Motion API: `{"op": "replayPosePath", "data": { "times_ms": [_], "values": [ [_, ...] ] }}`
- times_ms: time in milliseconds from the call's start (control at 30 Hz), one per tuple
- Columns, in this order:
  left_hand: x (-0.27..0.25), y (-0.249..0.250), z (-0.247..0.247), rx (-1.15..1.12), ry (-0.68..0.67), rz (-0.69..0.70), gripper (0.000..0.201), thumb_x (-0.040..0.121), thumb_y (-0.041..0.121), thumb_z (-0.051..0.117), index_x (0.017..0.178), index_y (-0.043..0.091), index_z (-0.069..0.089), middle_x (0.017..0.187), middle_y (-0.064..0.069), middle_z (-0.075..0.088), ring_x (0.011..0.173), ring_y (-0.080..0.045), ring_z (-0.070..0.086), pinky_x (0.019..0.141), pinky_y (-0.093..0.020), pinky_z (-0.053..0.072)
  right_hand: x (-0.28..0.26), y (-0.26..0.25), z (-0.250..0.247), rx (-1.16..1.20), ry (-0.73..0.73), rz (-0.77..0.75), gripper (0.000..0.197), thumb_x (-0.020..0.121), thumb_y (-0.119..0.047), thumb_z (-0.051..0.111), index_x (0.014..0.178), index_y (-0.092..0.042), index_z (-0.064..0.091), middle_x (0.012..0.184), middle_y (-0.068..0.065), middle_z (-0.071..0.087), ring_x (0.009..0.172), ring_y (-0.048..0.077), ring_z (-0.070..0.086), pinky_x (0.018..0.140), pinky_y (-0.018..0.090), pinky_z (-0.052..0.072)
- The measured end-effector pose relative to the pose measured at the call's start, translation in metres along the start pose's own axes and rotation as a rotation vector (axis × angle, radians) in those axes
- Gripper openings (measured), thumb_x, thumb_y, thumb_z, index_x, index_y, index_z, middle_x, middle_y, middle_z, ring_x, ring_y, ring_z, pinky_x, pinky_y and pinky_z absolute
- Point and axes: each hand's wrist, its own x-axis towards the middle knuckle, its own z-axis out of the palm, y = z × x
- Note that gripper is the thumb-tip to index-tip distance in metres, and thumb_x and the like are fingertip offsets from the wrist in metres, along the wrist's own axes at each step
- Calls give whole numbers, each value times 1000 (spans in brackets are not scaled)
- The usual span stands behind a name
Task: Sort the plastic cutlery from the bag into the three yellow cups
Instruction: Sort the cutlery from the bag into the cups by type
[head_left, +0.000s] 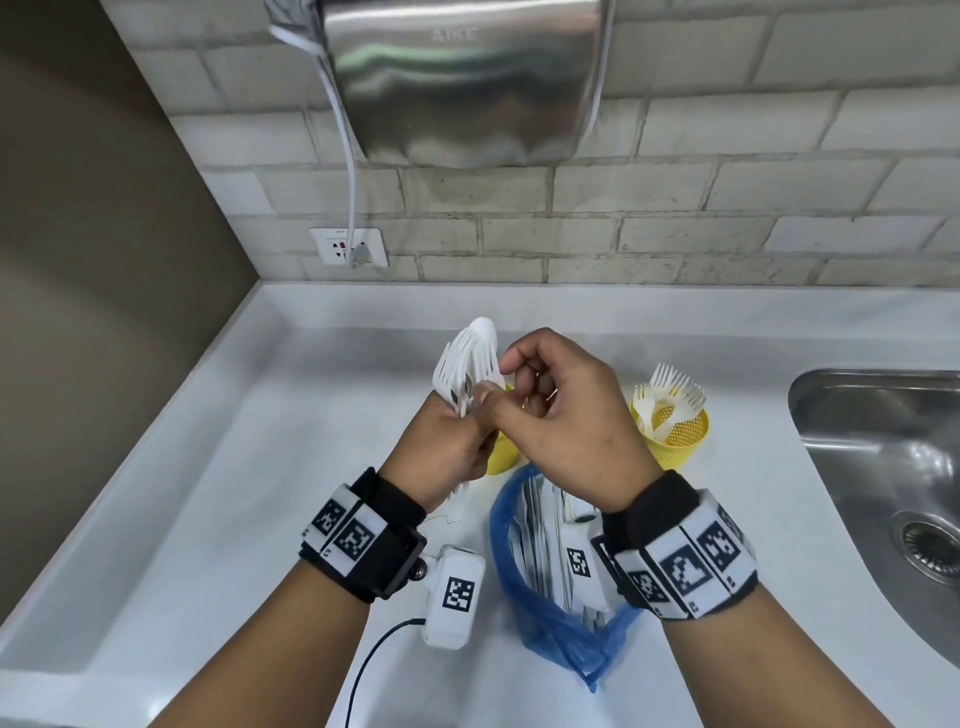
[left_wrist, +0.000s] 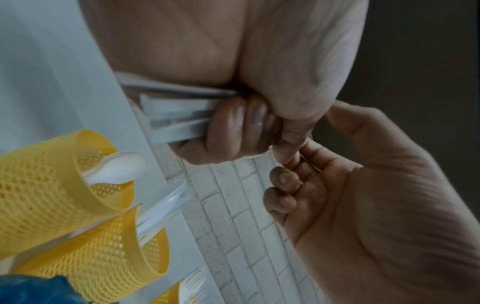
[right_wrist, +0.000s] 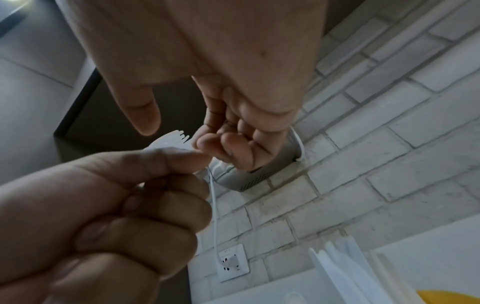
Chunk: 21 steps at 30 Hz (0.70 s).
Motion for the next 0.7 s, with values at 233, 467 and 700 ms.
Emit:
{"op": "replayPosePath", "data": {
  "times_ms": [233,467,700],
  "values": [
    [-2,-2,-5,40,4,3,33,88,18,53,102,-12,51,66,-28,23,48,-13,18,46,-22,17,2,2,6,-239,-8,-49,20,80,-35,80,84,-19,68,80,-8,51,70,6,52,67,18,39],
    [-6,0,-8,44,10,15,34,97,28,63,68,13,51,56,-1,23,47,-15,16,47,-25,14,5,4,8,-33,128,-15,20,90,-38,68,90,-18,61,87,-1,63,78,11,62,73,36,54],
    [-6,-4,-12,174,151,8,43,97,24,66,67,7,40,55,0,28,47,-16,26,46,-24,25,15,-18,-12,805,344,115,12,111,-22,38,101,-15,40,82,18,70,72,45,73,72,46,60]
  ]
}}
